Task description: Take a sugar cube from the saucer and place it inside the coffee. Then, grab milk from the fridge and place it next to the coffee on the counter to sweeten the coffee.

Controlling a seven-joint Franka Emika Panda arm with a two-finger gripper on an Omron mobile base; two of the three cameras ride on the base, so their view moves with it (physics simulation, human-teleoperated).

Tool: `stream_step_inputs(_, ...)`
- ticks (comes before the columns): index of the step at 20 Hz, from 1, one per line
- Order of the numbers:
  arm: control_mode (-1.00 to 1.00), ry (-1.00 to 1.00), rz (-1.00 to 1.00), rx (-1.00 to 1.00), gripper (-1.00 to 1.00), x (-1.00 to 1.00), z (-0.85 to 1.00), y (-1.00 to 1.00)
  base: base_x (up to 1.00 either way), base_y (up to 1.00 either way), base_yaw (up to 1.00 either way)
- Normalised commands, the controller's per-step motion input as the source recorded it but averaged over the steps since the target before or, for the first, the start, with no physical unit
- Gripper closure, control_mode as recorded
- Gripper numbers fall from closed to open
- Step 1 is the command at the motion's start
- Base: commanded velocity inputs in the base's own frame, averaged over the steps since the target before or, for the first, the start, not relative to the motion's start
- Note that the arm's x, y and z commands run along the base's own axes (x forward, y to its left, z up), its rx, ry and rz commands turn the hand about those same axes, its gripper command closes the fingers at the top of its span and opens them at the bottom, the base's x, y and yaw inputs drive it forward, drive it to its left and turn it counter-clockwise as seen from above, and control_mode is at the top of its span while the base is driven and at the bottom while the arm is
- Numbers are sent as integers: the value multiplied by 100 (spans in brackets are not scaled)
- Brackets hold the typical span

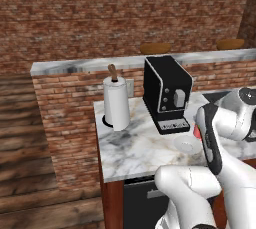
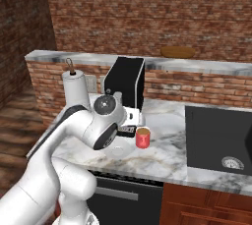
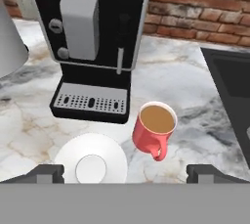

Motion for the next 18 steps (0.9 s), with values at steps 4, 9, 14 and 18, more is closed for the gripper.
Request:
stream_step_inputs(4,-100,0,0,-14,-100,0,12,61,0,0,0)
stream_step_inputs(9,-100,0,0,-4,-100,0,4,22,0,0,0)
stream_step_inputs(14,-100,-1,-10,0,-100,-23,0,-8,0,0,0)
stream_step_inputs(18,-100,-2,-36,0,-100,-62,0,-49,0,0,0)
